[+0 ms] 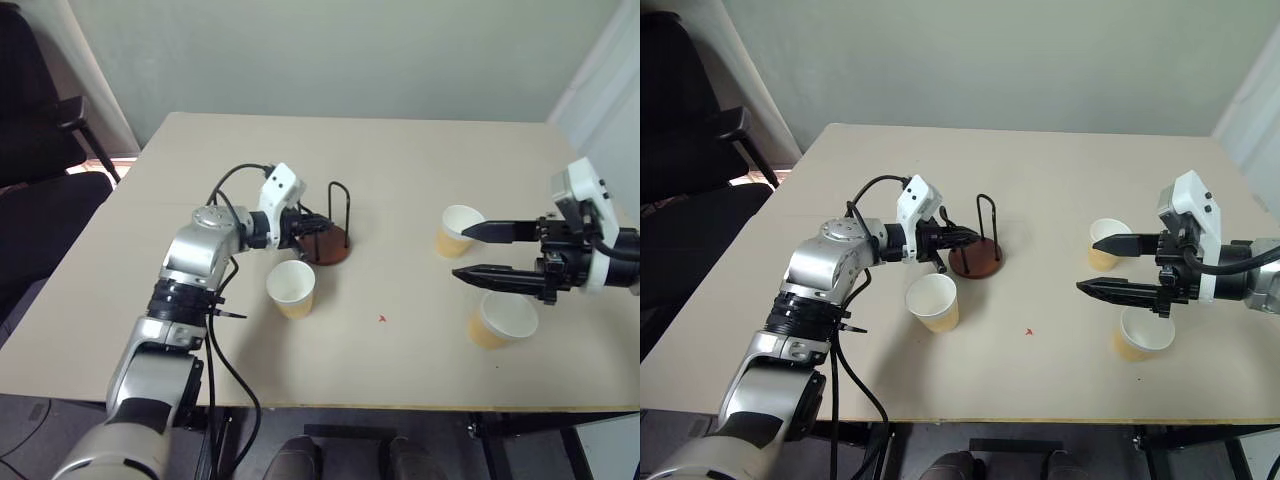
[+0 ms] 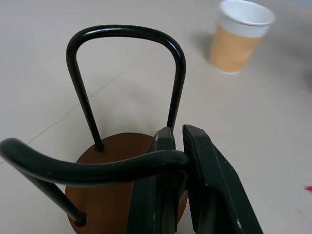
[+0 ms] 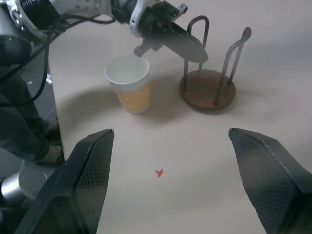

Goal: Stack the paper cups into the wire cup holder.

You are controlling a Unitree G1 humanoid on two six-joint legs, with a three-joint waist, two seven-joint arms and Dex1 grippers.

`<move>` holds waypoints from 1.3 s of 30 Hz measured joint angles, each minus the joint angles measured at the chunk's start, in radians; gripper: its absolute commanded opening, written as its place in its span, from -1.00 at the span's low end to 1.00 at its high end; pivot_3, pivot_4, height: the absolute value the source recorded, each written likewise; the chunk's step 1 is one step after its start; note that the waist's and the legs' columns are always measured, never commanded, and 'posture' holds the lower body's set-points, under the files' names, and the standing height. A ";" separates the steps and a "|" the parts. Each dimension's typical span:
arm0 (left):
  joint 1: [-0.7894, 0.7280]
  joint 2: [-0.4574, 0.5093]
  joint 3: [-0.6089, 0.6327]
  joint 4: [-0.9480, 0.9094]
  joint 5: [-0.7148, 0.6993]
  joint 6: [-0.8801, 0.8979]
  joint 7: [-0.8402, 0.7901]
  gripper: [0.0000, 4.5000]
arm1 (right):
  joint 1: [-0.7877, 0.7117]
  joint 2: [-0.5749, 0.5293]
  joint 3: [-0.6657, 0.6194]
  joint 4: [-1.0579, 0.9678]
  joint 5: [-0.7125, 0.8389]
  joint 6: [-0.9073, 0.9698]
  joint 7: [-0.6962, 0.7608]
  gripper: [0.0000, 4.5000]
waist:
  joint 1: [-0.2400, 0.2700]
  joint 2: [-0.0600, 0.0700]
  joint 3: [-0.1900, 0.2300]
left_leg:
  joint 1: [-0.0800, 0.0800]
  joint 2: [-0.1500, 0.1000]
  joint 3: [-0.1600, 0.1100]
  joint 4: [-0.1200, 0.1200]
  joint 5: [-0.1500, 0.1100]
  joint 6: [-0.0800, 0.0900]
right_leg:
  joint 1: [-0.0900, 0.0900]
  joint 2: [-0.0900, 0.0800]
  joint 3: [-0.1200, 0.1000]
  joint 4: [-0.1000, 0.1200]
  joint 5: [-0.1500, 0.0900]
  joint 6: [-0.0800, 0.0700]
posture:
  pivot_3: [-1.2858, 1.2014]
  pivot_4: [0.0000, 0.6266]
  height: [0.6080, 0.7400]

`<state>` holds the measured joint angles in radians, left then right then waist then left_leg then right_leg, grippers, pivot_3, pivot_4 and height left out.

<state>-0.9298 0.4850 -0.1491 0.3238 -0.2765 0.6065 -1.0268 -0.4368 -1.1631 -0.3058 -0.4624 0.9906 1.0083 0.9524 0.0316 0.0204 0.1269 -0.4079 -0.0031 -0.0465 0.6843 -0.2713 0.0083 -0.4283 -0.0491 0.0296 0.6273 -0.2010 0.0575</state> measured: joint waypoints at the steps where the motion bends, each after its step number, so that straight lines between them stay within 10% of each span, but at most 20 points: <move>1: -0.021 -0.001 -0.019 0.000 -0.001 -0.007 -0.042 -0.98 | 0.004 -0.019 -0.011 -0.004 0.008 0.009 0.009 0.74 | 0.002 0.000 0.000 | -0.001 0.000 0.000 0.000 0.000 0.000 | 0.000 0.000 0.000 0.000 0.000 0.000 | 0.03 -0.52 1.00; 25: 0.055 -0.161 -0.286 -0.071 0.091 -0.260 -0.254 -0.98 | 0.130 -0.139 -0.330 -0.129 0.144 0.176 -0.012 0.74 | 0.004 0.001 -0.001 | 0.009 -0.002 0.002 0.004 -0.002 0.006 | 0.012 -0.002 0.001 -0.001 -0.001 0.008 | 0.03 -0.52 1.00; 36: 0.032 -0.152 -0.273 -0.067 0.149 -0.209 -0.184 0.67 | 0.122 -0.153 -0.251 -0.089 0.097 0.090 0.003 0.74 | -0.001 0.002 -0.002 | 0.004 -0.002 0.003 0.014 -0.004 0.011 | 0.012 -0.003 0.002 0.000 -0.001 0.009 | 0.03 -0.52 1.00; 39: -0.003 -0.165 -0.233 -0.068 0.133 -0.178 -0.166 0.67 | 0.117 -0.153 -0.227 -0.079 0.075 0.066 0.012 0.74 | -0.001 0.002 -0.002 | 0.004 -0.002 0.003 0.014 -0.006 0.011 | 0.012 -0.003 0.002 0.000 -0.001 0.010 | 0.03 -0.52 1.00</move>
<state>-0.9329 0.3203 -0.3817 0.2562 -0.1436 0.4289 -1.1926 -0.3201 -1.3164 -0.5333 -0.5414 1.0654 1.0741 0.9641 0.0304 0.0226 0.1252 -0.4037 -0.0054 -0.0433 0.6978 -0.2771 0.0197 -0.4164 -0.0520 0.0316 0.6271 -0.2023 0.0670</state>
